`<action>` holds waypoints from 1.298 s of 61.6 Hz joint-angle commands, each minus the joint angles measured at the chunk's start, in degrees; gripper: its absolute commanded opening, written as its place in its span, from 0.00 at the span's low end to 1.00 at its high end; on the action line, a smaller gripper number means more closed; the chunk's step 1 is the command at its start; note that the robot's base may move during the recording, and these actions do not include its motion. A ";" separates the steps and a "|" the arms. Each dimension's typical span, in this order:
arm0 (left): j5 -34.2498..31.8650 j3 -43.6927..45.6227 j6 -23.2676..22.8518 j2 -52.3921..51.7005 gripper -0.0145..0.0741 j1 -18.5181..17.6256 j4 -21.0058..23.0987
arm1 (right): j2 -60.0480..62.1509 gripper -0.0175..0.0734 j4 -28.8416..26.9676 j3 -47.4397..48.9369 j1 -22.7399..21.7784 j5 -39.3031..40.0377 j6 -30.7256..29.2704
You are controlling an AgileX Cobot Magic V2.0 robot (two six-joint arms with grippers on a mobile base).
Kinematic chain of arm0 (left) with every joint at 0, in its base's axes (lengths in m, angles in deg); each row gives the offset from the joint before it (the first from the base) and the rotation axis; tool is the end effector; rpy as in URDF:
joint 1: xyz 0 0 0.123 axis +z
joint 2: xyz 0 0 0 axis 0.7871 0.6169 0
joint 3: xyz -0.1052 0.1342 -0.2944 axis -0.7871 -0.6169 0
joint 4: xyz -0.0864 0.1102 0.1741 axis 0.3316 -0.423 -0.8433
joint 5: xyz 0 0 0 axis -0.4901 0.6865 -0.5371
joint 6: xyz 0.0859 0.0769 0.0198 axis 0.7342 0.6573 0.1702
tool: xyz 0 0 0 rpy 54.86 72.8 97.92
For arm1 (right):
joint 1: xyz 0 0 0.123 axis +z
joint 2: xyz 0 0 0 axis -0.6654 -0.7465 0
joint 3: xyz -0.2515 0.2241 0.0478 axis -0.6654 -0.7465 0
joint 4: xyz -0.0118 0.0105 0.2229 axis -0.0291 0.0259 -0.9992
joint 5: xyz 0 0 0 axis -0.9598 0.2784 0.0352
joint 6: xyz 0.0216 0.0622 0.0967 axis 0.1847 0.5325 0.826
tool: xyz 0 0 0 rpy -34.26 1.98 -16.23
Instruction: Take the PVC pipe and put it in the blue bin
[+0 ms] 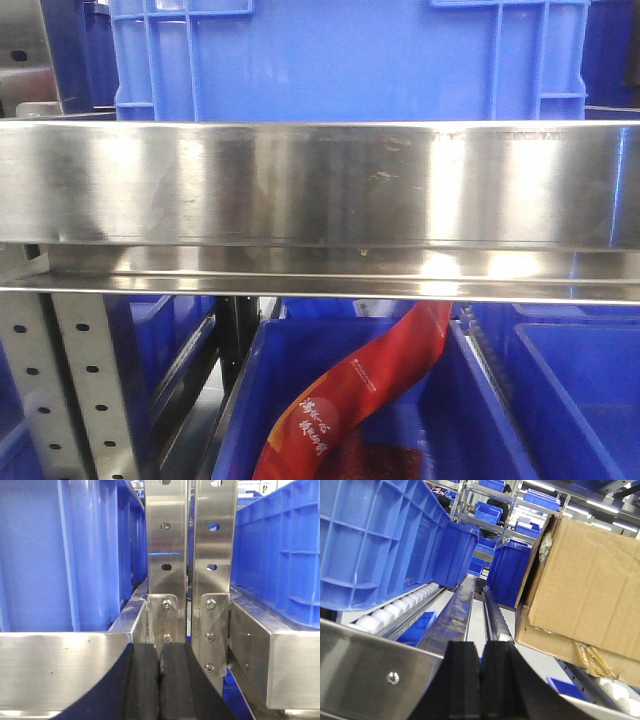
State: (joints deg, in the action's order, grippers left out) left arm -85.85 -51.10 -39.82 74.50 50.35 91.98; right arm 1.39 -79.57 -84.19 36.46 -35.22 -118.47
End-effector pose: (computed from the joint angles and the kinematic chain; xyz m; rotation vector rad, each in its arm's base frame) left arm 0.0107 0.0006 0.2272 0.0582 1.5173 0.0300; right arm -0.0022 0.0002 0.2162 -0.1065 1.4860 -0.2639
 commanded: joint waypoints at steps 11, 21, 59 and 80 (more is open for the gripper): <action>-0.95 0.02 -0.35 -0.23 0.04 0.22 0.23 | 0.18 0.01 -1.13 -0.15 -0.29 4.85 8.38; -0.95 0.02 -0.35 -0.23 0.04 0.22 0.23 | 0.18 0.01 -1.13 -0.15 -0.29 4.73 8.38; -0.95 0.02 -0.35 -0.23 0.04 0.22 0.23 | 0.18 0.01 -1.13 -0.15 -0.29 4.51 9.18; -0.95 0.02 -0.35 -0.23 0.04 0.22 0.23 | 0.18 0.01 -1.13 -0.15 -0.29 4.51 9.18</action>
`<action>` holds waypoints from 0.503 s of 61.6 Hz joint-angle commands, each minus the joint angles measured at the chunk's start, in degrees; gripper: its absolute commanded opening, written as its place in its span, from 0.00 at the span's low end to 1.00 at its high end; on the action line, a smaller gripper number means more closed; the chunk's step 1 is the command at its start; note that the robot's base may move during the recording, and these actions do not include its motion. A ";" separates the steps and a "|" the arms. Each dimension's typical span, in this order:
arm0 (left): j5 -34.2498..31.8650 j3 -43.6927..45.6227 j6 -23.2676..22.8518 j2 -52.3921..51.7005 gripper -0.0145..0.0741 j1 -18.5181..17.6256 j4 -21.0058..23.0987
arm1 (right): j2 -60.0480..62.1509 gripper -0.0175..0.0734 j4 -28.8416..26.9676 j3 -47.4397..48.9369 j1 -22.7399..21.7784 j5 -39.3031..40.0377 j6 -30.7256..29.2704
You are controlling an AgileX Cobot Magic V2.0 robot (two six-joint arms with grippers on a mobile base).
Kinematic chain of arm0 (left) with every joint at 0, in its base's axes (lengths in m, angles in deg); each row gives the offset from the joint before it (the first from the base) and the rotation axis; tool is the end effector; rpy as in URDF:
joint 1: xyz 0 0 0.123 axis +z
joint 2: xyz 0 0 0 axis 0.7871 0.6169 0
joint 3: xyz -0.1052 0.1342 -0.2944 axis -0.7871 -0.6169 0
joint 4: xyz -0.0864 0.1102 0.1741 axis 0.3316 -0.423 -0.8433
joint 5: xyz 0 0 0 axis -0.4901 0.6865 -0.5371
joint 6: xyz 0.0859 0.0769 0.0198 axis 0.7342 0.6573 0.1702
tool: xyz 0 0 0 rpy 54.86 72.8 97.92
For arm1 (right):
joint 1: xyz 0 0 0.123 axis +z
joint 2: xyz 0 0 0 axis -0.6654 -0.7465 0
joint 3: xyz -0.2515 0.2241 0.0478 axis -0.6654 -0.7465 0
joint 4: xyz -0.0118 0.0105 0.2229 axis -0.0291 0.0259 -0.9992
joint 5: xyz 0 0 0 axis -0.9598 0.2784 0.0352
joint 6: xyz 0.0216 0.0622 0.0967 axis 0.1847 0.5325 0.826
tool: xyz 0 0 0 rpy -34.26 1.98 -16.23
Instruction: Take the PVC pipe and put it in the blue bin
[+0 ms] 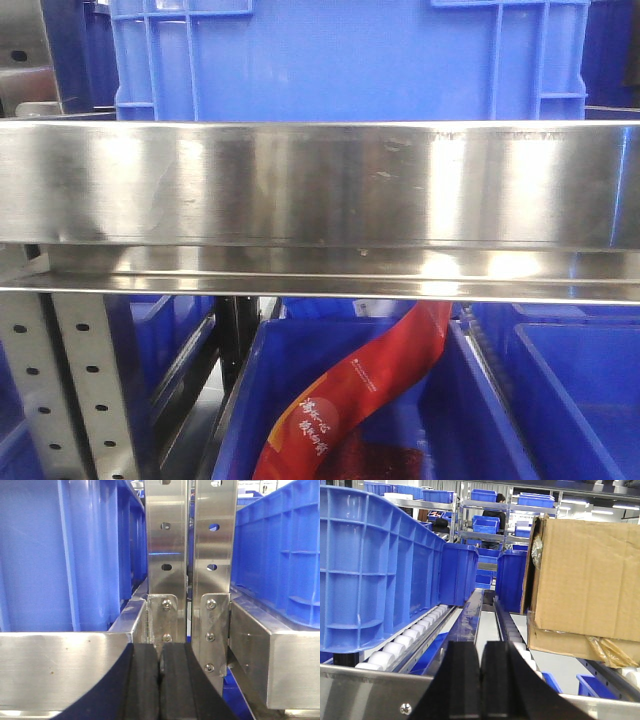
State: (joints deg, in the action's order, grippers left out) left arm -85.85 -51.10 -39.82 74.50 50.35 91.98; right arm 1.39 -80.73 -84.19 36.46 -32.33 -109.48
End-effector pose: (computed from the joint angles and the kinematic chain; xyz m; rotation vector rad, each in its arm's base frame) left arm 0.0107 0.0006 0.2272 0.0582 1.5173 0.0300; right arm -0.0030 -0.0014 0.2219 0.0358 1.4367 -0.1330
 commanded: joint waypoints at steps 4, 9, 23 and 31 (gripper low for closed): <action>-0.95 0.02 -0.35 -0.23 0.04 0.22 0.23 | 0.18 0.01 0.03 -0.15 -0.29 1.62 0.19; -0.95 0.02 -0.35 -0.23 0.04 0.22 0.23 | 0.18 0.01 0.03 -0.15 -0.29 1.62 0.19; -0.95 0.02 -0.35 -0.23 0.04 0.22 0.23 | 0.18 0.01 0.03 -0.15 -0.29 1.62 0.19; -0.95 0.02 -0.35 -0.23 0.04 0.22 0.23 | 0.18 0.01 0.03 -0.15 -0.29 1.62 0.19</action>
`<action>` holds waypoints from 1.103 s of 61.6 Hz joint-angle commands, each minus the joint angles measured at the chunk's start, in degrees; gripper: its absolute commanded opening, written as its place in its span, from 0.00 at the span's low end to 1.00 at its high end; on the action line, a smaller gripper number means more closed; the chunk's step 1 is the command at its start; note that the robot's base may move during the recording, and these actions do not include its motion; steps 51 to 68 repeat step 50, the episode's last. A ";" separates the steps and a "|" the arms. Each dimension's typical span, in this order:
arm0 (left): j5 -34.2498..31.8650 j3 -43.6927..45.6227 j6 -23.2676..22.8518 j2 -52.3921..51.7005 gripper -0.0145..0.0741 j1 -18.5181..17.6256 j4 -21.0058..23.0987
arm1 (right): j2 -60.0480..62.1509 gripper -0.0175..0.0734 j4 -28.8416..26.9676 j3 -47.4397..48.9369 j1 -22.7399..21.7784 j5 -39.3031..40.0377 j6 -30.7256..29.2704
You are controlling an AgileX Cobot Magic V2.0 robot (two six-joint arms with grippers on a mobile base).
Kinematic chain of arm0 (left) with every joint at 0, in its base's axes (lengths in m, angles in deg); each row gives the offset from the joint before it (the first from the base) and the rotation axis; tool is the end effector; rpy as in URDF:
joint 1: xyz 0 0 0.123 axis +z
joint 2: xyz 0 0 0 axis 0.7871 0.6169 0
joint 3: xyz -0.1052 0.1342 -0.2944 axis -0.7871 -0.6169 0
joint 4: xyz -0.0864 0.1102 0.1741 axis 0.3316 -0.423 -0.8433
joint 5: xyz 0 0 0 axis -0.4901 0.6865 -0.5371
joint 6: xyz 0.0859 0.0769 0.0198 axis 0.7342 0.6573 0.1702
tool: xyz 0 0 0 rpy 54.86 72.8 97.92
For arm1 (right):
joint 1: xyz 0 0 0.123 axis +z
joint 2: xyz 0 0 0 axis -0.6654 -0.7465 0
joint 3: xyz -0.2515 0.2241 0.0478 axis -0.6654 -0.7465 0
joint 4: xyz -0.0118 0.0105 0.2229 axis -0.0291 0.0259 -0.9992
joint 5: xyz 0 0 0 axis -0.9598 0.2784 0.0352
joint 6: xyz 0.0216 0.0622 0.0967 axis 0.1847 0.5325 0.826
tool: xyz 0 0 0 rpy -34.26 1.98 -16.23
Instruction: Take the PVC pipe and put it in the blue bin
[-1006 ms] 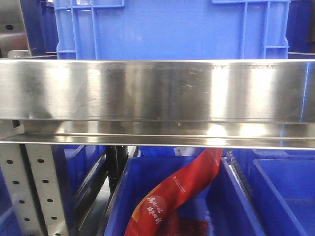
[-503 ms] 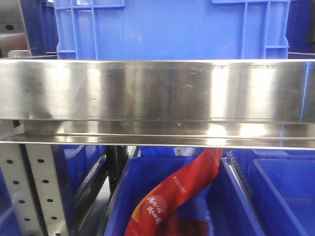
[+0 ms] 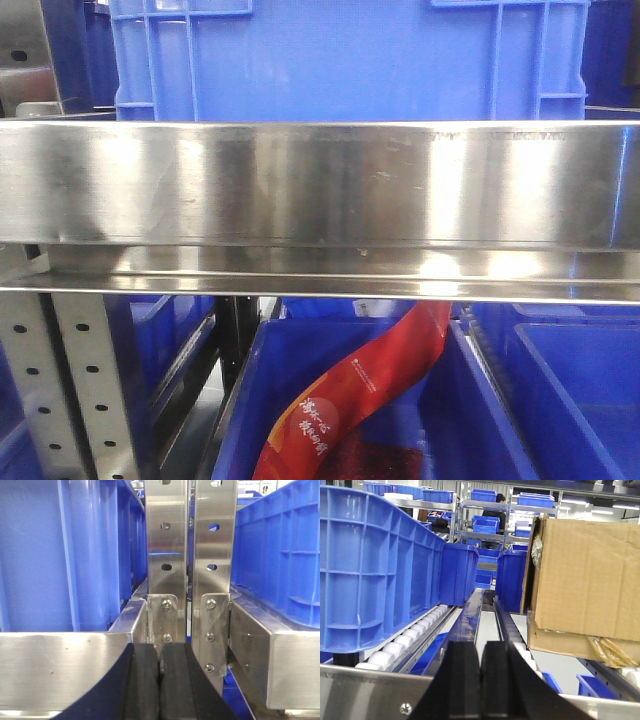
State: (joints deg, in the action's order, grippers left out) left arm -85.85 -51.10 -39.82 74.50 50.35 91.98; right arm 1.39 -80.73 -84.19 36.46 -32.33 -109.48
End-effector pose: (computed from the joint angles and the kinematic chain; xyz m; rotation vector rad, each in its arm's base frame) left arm 0.0107 0.0006 0.2272 0.0582 1.5173 0.0300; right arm -0.0030 -0.0014 0.2219 0.0358 1.4367 -0.1330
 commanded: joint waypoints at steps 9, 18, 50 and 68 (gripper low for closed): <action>-0.95 0.02 -0.35 -0.23 0.04 0.22 0.23 | 0.18 0.01 0.03 -0.15 -0.29 1.62 0.19; -0.95 0.02 -0.35 -0.23 0.04 0.22 0.23 | 0.18 0.01 0.03 -0.15 -0.29 1.62 0.19; -0.95 0.02 -0.35 -0.23 0.04 0.22 0.23 | 0.18 0.01 0.03 -0.15 -0.29 1.62 0.19; -0.95 0.02 -0.35 -0.23 0.04 0.22 0.23 | 0.18 0.01 0.03 -0.15 -0.29 1.62 0.19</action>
